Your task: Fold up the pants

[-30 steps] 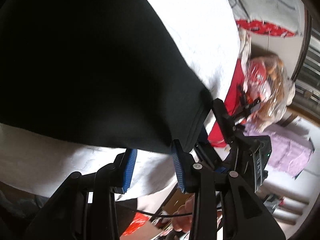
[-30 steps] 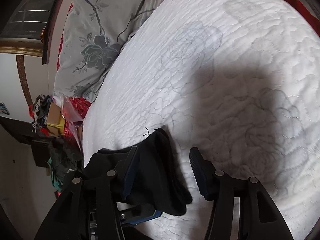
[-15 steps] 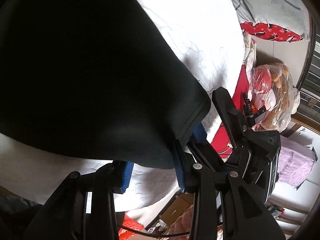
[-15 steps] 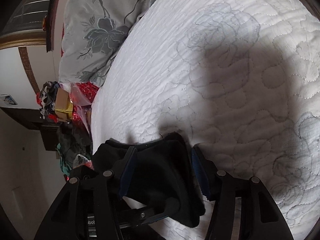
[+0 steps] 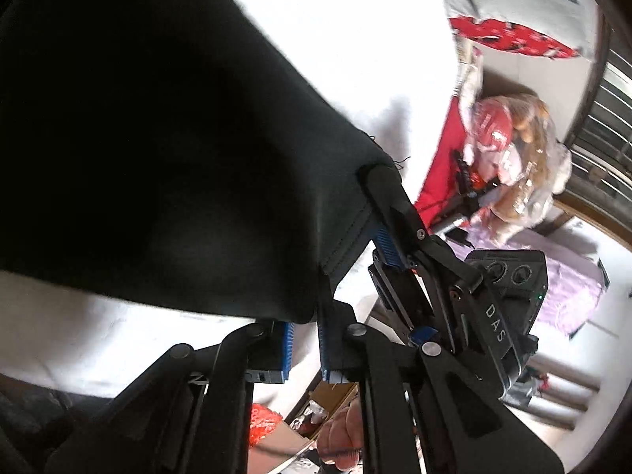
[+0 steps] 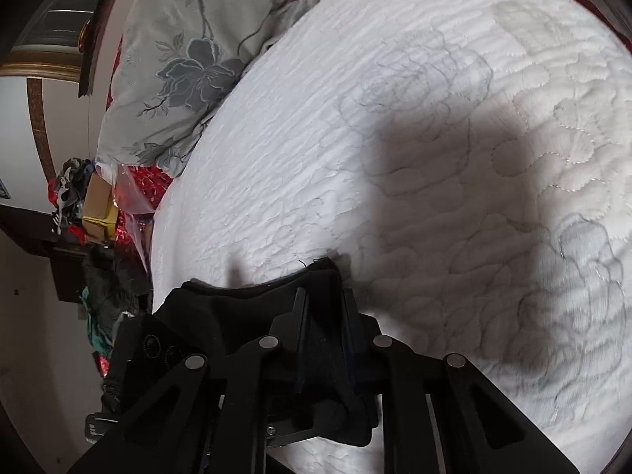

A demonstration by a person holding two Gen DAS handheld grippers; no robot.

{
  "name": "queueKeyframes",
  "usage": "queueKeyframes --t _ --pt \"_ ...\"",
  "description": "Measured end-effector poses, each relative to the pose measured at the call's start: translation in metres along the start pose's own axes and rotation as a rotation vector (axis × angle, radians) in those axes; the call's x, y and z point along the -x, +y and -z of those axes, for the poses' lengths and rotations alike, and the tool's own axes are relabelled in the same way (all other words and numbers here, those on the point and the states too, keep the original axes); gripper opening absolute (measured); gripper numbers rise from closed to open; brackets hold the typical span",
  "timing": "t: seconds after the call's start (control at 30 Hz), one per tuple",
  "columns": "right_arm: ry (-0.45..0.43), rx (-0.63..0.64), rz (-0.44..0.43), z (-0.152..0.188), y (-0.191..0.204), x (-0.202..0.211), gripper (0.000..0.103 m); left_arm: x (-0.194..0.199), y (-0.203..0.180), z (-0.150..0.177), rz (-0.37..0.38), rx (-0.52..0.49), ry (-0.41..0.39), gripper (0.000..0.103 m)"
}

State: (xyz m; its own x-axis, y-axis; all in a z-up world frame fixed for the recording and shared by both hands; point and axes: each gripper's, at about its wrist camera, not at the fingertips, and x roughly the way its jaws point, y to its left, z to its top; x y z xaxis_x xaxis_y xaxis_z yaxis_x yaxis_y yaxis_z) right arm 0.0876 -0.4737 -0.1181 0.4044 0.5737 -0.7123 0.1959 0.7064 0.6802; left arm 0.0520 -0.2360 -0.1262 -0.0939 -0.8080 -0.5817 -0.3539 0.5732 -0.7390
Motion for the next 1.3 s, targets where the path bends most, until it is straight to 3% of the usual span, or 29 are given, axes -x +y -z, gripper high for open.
queueKeyframes --t 0.17,0.4,0.57,0.77,1.0,1.1,1.27,1.3 --pt "-0.032 0.017 0.017 0.007 0.026 0.011 0.013 0.034 0.01 0.004 0.062 -0.001 -0.007 0.008" --pt "-0.042 0.094 0.003 0.02 0.098 0.003 0.012 0.101 0.037 0.004 0.148 0.026 -0.074 0.008" --pt "-0.016 0.146 -0.028 0.028 0.153 -0.026 0.012 0.149 0.065 -0.008 0.194 0.071 -0.145 0.008" --pt "0.055 0.162 -0.086 0.039 0.206 -0.087 0.012 0.198 0.116 -0.025 0.216 0.158 -0.23 0.008" --pt "0.174 0.133 -0.109 0.063 0.235 -0.164 0.017 0.228 0.162 -0.037 0.114 0.222 -0.288 0.008" --pt "0.224 0.154 -0.071 0.075 0.242 -0.187 0.02 0.239 0.168 -0.038 0.082 0.202 -0.292 0.008" --pt "0.174 0.219 -0.082 0.081 0.256 -0.156 0.037 0.274 0.159 -0.033 -0.007 0.083 -0.374 0.01" --pt "0.148 0.224 -0.107 0.083 0.255 -0.137 0.044 0.281 0.153 -0.03 -0.026 0.043 -0.402 0.019"
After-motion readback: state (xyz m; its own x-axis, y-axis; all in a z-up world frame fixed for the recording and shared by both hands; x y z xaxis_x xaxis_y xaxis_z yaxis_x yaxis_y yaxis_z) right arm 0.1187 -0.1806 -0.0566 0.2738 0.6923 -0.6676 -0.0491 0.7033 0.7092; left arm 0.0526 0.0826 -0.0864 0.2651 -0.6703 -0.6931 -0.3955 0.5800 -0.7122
